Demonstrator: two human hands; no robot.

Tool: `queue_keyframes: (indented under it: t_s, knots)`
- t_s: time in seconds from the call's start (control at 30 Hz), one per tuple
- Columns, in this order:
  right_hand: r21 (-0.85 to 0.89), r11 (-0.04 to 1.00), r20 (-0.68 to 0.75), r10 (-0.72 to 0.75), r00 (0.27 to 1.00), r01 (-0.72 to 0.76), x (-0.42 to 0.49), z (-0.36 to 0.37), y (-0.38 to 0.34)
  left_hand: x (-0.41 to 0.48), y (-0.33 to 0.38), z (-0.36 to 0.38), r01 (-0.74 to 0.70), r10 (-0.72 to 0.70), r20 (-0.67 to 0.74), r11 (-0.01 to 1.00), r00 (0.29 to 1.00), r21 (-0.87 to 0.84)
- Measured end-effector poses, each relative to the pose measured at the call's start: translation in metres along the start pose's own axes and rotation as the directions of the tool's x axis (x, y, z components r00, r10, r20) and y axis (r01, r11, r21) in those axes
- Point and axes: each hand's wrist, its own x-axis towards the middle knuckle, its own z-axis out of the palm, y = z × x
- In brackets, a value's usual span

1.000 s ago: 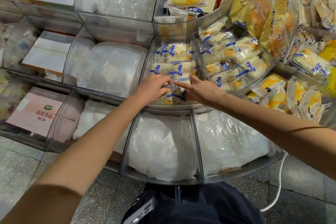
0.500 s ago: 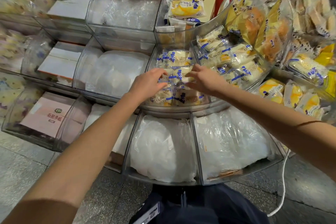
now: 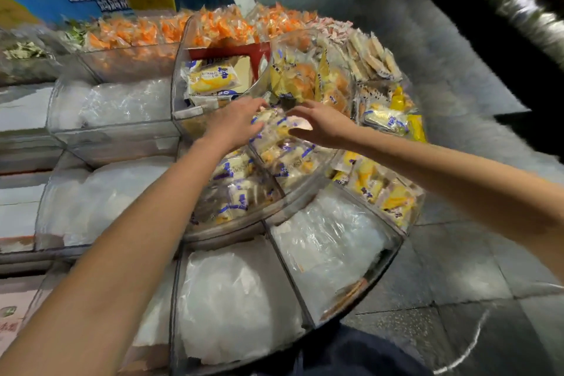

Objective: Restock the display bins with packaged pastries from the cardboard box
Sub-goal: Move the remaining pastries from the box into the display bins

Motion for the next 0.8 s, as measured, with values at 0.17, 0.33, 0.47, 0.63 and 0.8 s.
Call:
queue_keyframes:
  t_s: [0.17,0.33,0.47,0.63,0.8]
  knots:
    - [0.002,0.989,0.007,0.147,0.989,-0.147,-0.048,-0.007,-0.009,0.005,0.024,0.003,-0.188,0.189,0.009,0.982,0.982,-0.023]
    - [0.054,0.926,-0.099,0.378,0.921,-0.374,-0.102,0.004,-0.039,-0.01,0.042,0.014,-0.399,0.401,0.044,0.916,0.915,-0.046]
    - [0.128,0.83,-0.14,0.557,0.819,-0.543,-0.164,0.029,-0.073,-0.034,0.075,0.035,-0.558,0.561,0.098,0.828,0.822,-0.064]
    - [0.306,0.597,-0.153,0.8,0.581,-0.742,-0.271,0.054,-0.118,-0.081,0.144,0.082,-0.755,0.775,0.201,0.631,0.599,-0.179]
    - [0.346,0.318,-0.126,0.948,0.292,-0.883,-0.4,0.073,-0.173,-0.143,0.249,0.128,-0.898,0.923,0.241,0.358,0.3,-0.254]
